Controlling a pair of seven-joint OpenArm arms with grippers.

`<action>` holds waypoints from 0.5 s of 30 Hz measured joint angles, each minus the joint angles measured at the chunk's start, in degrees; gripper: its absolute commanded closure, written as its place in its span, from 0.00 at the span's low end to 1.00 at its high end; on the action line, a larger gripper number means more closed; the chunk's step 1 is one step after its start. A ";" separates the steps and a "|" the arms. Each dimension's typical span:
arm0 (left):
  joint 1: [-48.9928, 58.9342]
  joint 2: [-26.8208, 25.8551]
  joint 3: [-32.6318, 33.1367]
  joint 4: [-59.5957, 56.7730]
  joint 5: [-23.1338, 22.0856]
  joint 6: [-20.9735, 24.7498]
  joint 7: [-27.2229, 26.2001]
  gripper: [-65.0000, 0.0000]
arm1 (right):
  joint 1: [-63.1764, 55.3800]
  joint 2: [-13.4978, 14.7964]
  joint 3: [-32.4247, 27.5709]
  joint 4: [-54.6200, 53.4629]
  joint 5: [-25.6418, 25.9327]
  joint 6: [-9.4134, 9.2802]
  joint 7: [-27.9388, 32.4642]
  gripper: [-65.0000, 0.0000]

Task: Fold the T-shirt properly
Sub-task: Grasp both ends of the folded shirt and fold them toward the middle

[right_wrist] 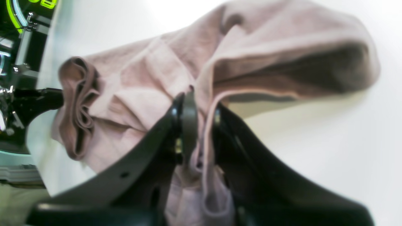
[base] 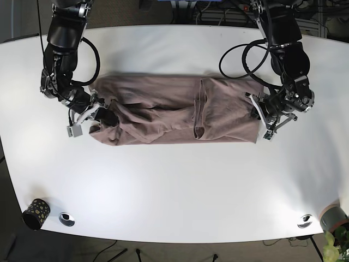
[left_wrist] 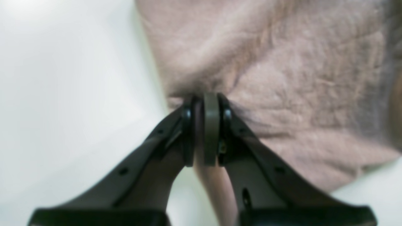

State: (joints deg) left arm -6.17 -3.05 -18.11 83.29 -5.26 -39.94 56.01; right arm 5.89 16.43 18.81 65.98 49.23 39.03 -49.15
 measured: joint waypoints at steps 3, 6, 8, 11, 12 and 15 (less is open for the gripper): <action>-0.72 -0.22 -0.26 -3.04 -1.55 0.02 -1.73 0.95 | -2.32 0.46 0.00 5.03 -0.13 -1.07 -0.42 1.00; -1.22 -0.28 -0.26 -5.25 -2.40 0.00 -2.78 0.95 | -4.52 1.11 -0.07 12.02 -0.35 -4.04 -0.72 1.00; -1.29 -0.13 -0.26 -5.97 -2.45 0.00 -3.13 0.95 | -5.55 1.36 -0.02 17.14 -0.31 -4.94 -0.68 1.00; -1.31 0.70 -0.28 -7.54 -2.40 0.00 -5.66 0.95 | -6.29 1.36 -0.15 22.16 0.11 -4.96 -1.03 1.00; -1.31 1.31 -0.33 -8.28 -2.36 0.02 -6.73 0.95 | -6.38 1.33 -0.17 23.45 0.31 -4.55 -1.97 1.00; -1.62 2.84 -0.33 -10.29 -3.23 0.02 -8.35 0.95 | -6.69 1.22 -0.35 26.27 0.28 -4.50 -3.82 1.00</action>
State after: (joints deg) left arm -7.79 -0.21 -18.44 72.99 -8.49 -39.92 47.66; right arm -0.80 17.65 18.46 92.25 49.52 34.52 -52.97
